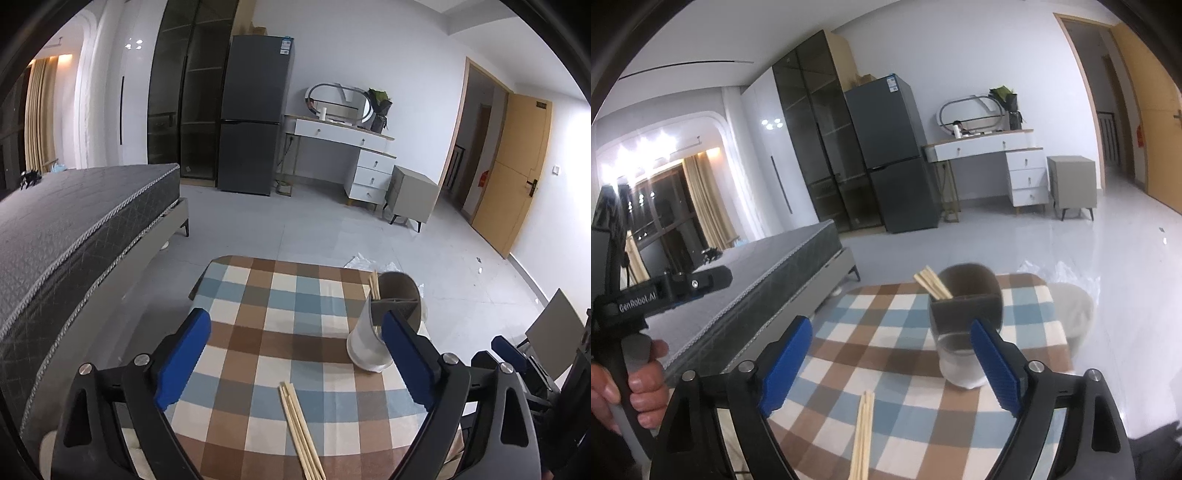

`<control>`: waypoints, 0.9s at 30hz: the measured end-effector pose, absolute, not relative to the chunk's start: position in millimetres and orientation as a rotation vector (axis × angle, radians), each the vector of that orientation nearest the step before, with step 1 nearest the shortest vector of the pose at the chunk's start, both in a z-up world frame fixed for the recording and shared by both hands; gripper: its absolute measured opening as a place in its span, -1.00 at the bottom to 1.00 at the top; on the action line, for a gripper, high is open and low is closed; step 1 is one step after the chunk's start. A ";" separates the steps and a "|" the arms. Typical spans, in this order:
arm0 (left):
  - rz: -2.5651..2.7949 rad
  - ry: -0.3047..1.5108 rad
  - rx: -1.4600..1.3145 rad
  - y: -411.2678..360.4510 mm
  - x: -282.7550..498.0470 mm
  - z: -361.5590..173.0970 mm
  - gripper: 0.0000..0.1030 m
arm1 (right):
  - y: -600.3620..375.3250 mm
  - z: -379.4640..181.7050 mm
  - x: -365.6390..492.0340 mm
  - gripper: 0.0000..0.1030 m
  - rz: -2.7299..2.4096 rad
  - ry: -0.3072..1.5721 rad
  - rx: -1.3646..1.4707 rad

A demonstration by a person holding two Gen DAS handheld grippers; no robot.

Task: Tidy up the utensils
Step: 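Lower the right tool toward the loose chopsticks on the rug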

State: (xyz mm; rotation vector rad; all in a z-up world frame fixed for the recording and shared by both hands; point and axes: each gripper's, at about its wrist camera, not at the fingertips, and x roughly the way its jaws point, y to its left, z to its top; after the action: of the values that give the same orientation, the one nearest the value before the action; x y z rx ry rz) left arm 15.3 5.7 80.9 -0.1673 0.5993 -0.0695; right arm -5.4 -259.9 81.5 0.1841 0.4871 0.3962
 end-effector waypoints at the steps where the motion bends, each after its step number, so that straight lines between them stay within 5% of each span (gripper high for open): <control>1: -0.063 0.598 -0.169 8.1 12.1 75.2 0.77 | -257.8 77.1 -7.0 0.76 0.400 0.492 0.187; 27: 0.042 0.846 -0.286 64.5 46.5 -51.6 0.77 | -189.6 -36.6 28.0 0.95 0.453 0.908 0.069</control>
State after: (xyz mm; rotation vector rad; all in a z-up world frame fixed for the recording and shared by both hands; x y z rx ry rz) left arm 46.5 64.5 -51.6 -0.2859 0.8460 0.0421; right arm 28.0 -189.6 -36.6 0.0690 0.9082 0.4532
